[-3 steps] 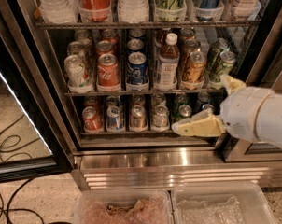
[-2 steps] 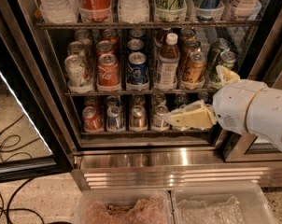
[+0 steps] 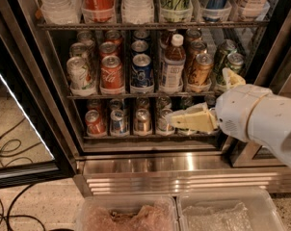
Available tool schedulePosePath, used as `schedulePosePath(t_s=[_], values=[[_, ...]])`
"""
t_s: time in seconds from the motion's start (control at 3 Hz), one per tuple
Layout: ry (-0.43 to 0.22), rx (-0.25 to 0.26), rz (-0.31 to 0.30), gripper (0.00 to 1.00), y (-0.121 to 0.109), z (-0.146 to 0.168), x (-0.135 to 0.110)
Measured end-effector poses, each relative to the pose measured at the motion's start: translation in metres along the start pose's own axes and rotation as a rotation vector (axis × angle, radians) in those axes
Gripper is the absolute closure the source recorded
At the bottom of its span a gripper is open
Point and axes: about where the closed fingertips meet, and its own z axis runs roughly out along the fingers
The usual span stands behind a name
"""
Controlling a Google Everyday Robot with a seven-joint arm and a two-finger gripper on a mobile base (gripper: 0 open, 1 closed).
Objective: Pick blue plastic bottle from middle shelf of fridge
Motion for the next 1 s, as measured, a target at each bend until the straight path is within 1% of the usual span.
schedulePosePath(t_s=[0.33, 0.67, 1.0], values=[[-0.046, 0.126, 0.103, 0.0, -0.019, 0.005, 0.026], [-0.08, 0.281, 0.25, 0.0, -0.063, -0.003, 0.069], [-0.085, 0.358, 0.333, 0.0, -0.079, -0.014, 0.097]])
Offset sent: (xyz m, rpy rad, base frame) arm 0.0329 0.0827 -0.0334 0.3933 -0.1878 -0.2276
